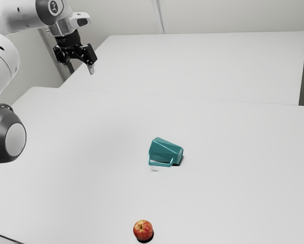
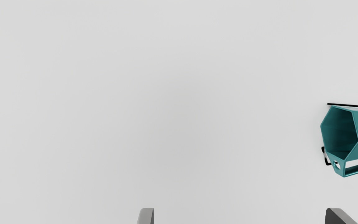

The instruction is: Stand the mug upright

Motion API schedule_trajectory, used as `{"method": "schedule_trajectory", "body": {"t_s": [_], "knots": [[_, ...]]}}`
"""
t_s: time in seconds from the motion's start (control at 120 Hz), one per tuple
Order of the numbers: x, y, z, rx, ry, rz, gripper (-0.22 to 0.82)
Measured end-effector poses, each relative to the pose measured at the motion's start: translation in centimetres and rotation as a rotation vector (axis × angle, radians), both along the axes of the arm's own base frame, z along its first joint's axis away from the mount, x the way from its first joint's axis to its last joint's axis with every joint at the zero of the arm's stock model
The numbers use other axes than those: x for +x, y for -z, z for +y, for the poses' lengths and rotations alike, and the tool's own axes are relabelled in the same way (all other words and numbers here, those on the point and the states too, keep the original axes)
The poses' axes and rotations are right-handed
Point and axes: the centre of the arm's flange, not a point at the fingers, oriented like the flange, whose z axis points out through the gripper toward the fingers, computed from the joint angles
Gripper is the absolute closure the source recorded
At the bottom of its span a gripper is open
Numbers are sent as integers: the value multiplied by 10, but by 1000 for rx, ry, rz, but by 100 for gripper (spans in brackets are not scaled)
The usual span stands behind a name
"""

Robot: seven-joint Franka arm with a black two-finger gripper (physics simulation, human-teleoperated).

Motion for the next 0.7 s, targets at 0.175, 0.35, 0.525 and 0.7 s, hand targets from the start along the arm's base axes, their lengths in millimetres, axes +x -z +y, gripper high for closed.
{"method": "schedule_trajectory", "body": {"t_s": [0.175,0.35,0.525,0.7], "knots": [[1,4,-3,-5,8,8,0],[-18,46,-17,-124,21,83,0],[-62,106,-38,-306,2,148,0],[-80,173,-69,-390,-5,161,0]]}}
